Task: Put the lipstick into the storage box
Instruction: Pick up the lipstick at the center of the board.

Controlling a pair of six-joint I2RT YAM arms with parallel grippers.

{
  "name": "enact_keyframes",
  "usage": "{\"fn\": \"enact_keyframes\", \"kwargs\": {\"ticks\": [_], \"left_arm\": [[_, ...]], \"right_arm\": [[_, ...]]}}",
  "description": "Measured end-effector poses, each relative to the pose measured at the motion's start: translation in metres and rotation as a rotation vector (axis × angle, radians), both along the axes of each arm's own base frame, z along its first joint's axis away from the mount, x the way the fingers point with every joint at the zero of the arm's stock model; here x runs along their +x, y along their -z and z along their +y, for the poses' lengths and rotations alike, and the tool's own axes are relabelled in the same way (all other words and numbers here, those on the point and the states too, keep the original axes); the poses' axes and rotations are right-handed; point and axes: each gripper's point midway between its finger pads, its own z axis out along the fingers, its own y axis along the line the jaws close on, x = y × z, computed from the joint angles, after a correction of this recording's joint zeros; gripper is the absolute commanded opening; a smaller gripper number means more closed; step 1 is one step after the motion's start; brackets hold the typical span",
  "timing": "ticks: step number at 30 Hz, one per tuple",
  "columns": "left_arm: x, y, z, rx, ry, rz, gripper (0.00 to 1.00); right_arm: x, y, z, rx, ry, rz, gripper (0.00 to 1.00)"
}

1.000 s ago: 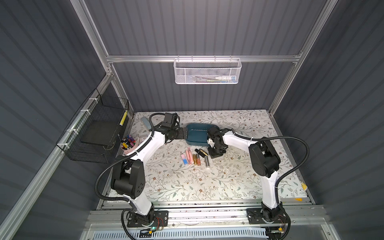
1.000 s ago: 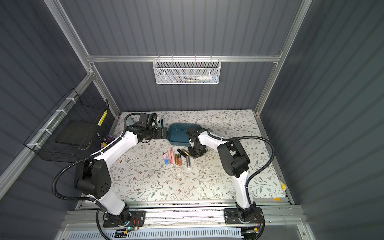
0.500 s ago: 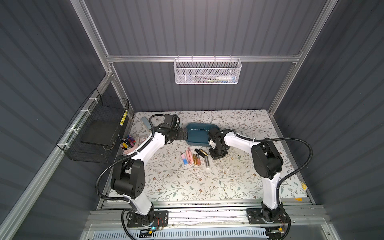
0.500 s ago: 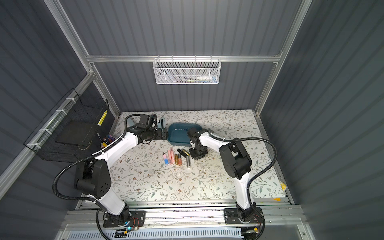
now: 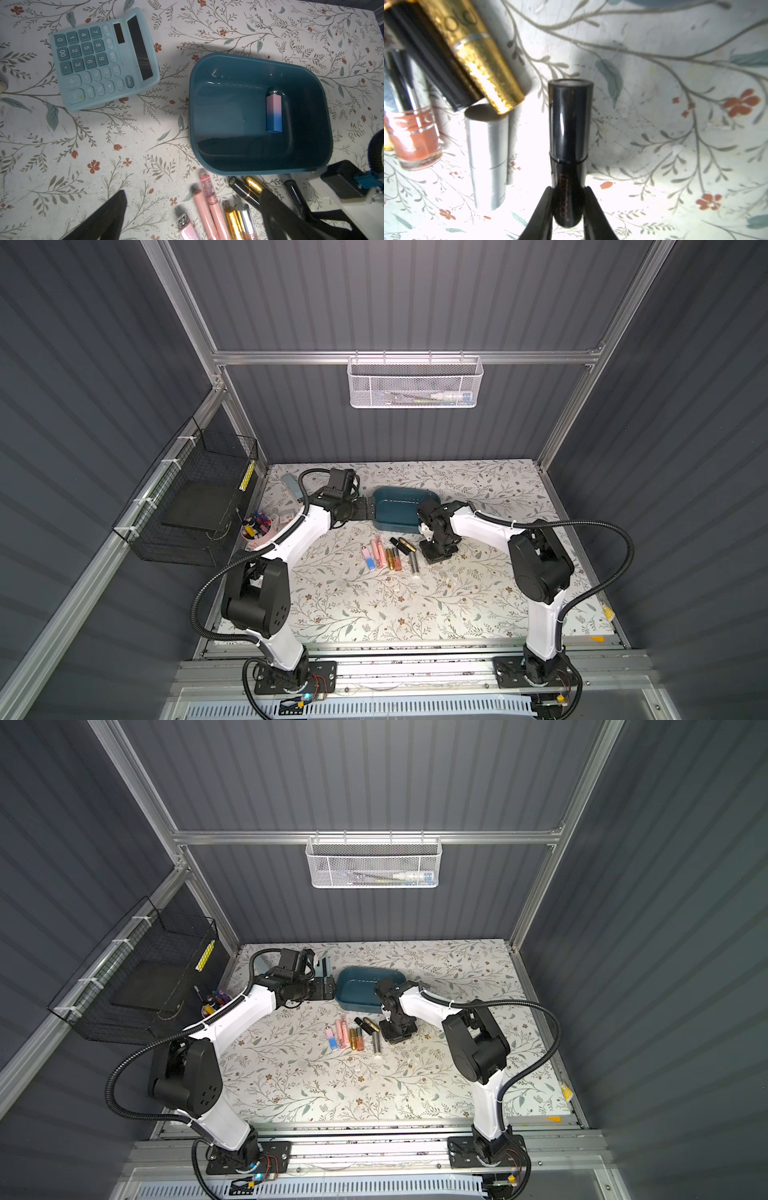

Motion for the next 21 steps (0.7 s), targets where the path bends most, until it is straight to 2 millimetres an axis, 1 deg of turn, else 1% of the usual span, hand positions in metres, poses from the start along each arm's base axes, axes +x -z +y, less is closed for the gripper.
{"fn": "enact_keyframes", "kwargs": {"ticks": [5, 8, 15, 21], "left_arm": [[0.0, 0.0, -0.001, -0.002, 0.003, 0.0, 1.0], [0.0, 0.0, -0.001, -0.003, 0.008, 0.001, 1.0], [0.0, -0.001, -0.003, -0.01, 0.013, -0.003, 1.0], [0.002, -0.002, -0.004, -0.014, 0.013, -0.012, 1.0]], "right_arm": [[-0.014, 0.003, -0.003, -0.02, -0.001, 0.023, 0.24], [-0.017, -0.001, -0.002, -0.024, -0.002, 0.021, 0.24], [-0.019, -0.025, -0.002, -0.002, 0.012, -0.015, 0.24], [-0.015, -0.043, 0.0, 0.012, 0.02, -0.04, 0.23]]}}
